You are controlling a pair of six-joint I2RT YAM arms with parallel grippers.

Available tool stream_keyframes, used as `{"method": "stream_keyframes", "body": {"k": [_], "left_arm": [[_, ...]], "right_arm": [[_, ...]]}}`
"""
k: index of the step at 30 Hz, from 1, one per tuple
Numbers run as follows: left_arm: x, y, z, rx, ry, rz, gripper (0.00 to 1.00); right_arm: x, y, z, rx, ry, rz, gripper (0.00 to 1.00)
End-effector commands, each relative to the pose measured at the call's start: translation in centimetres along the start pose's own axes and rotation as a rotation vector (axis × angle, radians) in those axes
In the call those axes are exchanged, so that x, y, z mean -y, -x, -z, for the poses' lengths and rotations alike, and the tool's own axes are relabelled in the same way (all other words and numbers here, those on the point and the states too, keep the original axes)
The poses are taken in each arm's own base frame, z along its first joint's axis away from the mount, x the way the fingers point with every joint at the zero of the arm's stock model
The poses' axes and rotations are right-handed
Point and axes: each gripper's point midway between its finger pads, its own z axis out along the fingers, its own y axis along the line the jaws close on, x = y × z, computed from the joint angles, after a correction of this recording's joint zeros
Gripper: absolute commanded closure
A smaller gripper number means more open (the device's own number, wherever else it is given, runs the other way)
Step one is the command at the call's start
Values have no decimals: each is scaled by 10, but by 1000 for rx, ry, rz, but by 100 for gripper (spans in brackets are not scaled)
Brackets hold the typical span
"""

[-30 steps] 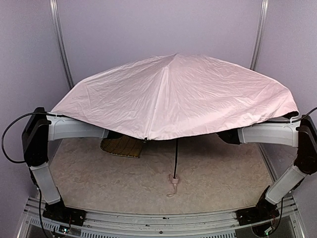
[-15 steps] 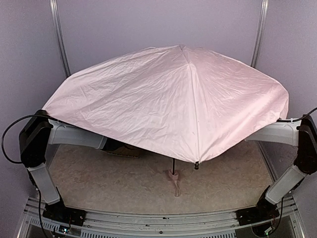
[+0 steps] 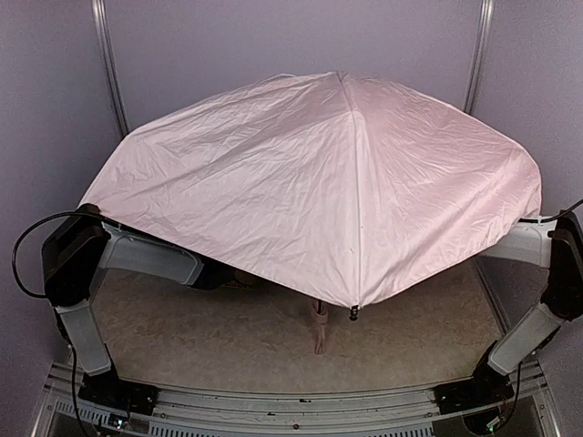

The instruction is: Put away the umbrella

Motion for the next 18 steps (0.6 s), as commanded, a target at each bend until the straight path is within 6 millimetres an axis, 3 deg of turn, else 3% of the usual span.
{"method": "stream_keyframes", "body": {"k": [1, 4, 6, 9, 18], "left_arm": [[3, 19, -2, 81, 29, 24, 100], [-2, 26, -3, 97, 93, 15, 100], [-5, 29, -5, 93, 118, 16, 100], [-3, 31, -7, 84, 113, 7, 100], [-1, 35, -6, 91, 116, -11, 100]], "right_arm": [[-12, 49, 4, 149, -35, 121, 77], [-7, 43, 6, 157, -114, 206, 58], [-9, 40, 5, 163, -134, 257, 52], [-7, 38, 1, 166, -157, 301, 49], [32, 25, -1, 107, -358, 352, 38]]}}
